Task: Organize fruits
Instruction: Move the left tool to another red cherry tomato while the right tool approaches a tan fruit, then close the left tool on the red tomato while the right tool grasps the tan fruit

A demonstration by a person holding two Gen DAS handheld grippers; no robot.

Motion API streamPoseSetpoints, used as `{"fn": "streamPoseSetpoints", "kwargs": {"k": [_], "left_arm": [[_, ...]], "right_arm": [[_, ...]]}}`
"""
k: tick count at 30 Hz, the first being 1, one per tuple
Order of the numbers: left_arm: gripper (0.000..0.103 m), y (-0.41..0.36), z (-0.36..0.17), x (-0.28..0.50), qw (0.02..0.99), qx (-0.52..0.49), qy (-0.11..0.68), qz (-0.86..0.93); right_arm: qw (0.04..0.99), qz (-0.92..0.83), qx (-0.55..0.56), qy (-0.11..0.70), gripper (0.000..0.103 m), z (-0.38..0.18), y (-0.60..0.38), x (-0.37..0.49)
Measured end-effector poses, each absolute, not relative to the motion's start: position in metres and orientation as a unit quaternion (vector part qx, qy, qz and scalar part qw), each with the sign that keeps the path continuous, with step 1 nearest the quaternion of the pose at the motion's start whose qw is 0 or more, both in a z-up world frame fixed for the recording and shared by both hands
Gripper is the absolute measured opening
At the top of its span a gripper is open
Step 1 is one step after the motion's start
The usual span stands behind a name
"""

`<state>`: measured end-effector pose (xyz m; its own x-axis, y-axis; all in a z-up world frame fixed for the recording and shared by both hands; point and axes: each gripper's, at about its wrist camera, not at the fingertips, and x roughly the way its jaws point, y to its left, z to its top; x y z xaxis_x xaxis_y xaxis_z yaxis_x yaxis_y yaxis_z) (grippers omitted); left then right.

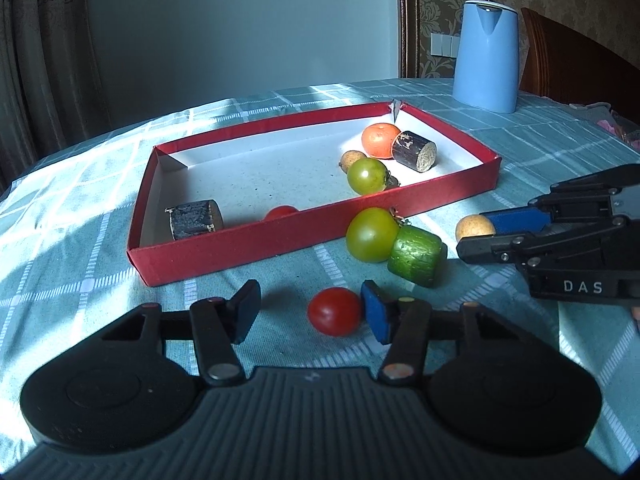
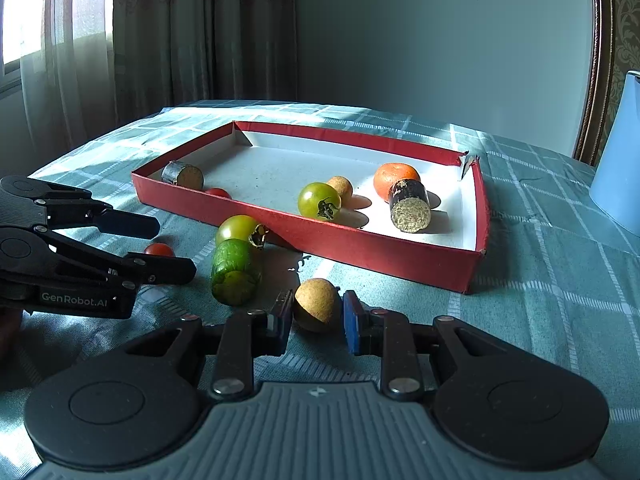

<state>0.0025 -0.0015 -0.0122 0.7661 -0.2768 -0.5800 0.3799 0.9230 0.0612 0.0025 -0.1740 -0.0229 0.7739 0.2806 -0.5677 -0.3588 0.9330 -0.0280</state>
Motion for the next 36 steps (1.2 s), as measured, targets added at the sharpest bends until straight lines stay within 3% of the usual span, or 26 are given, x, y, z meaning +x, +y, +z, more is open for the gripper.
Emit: {"fn": "streamPoseSetpoints", "kwargs": {"k": [3,9,24,36], "left_arm": [[0.036,-0.003,-0.012,0.001,0.933,0.09,0.293,-0.187],[0.028,-0.005,-0.012,-0.002,0.933,0.094,0.289,-0.193],[0.018,0.004,-0.003,-0.011,0.95,0.079,0.251,-0.167],[0.017,0.003,0.013,0.001,0.959,0.036,0.236,-0.156]], "right_arm": [[0.939,0.17,-0.068,0.29,0.026,-0.023,-0.174,0.002],[0.94,0.17,-0.068,0.289,0.026,-0.023,-0.174,0.002],[0.953,0.151,-0.066,0.253,0.026,-0.016,-0.178,-0.005],[0.966,0.114,-0.054,0.224,0.026,-0.003,-0.187,0.007]]}}
